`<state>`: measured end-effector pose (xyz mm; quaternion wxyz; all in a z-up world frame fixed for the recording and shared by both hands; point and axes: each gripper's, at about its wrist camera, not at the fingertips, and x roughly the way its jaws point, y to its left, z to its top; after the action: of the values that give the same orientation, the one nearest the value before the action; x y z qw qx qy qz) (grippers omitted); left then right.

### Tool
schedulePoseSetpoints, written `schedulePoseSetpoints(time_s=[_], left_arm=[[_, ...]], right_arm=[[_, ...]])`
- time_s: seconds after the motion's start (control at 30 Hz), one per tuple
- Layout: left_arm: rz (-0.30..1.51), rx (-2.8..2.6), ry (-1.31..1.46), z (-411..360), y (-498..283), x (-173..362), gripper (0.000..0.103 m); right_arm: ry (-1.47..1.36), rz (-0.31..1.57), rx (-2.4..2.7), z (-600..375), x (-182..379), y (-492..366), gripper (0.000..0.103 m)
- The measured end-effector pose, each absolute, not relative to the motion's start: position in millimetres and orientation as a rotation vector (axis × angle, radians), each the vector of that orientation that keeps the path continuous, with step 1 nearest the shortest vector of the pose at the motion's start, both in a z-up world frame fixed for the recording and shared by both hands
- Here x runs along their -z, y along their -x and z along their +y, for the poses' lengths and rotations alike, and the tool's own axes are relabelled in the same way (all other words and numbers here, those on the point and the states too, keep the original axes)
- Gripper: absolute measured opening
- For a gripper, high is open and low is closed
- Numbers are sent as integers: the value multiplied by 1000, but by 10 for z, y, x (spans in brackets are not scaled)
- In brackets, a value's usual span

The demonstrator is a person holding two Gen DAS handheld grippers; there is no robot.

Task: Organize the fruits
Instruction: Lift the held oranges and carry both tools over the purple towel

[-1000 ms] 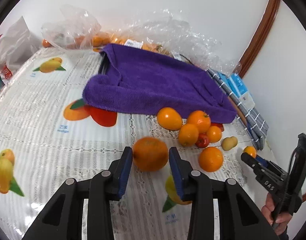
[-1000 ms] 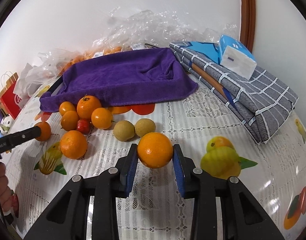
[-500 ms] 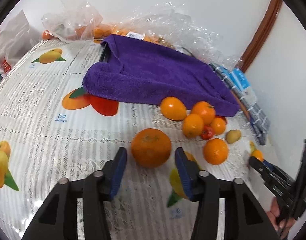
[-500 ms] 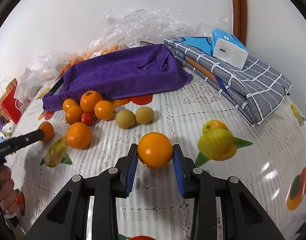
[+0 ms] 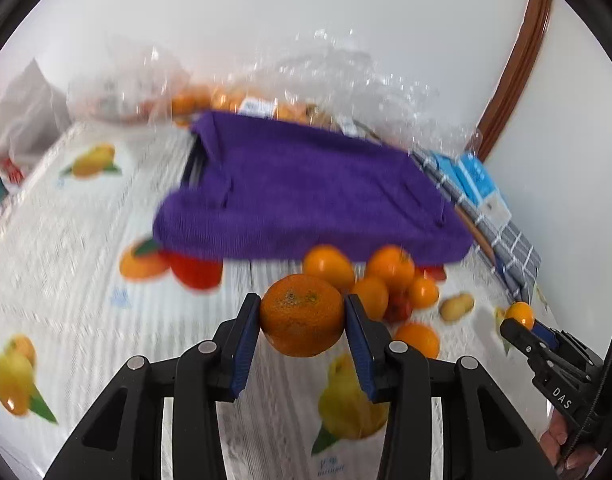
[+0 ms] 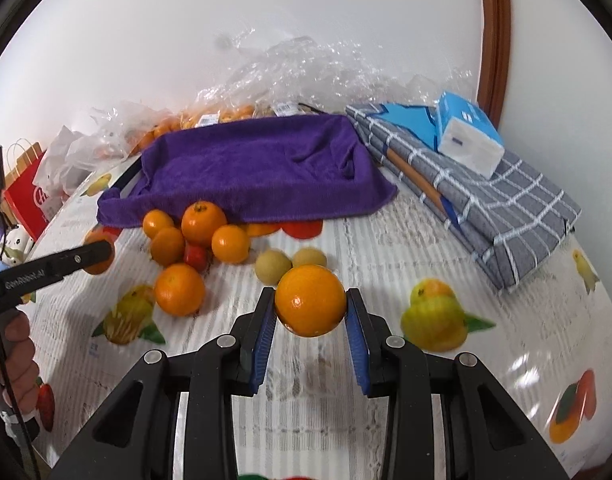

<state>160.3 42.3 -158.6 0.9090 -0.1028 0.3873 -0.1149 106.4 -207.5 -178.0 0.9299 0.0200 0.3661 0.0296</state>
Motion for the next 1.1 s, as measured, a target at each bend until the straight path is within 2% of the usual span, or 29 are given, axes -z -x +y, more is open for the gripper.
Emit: schedulePoseSetpoints(time_s=[0.23, 0.5, 0.7, 1.1], left_arm=[[710, 202, 241, 493, -1979, 1236, 40], [632, 190, 249, 445, -2537, 1152, 40], [620, 197, 274, 456, -2722, 1320, 40], [638, 233, 237, 322, -2800, 1552, 40]], right_arm=[[-45, 659, -50, -2067, 1440, -1505, 34], [-46, 587, -46, -1958, 1240, -2218, 34], [-60, 573, -77, -1843, 1321, -2625, 34], [-61, 613, -86, -1917, 1613, -2750, 34]])
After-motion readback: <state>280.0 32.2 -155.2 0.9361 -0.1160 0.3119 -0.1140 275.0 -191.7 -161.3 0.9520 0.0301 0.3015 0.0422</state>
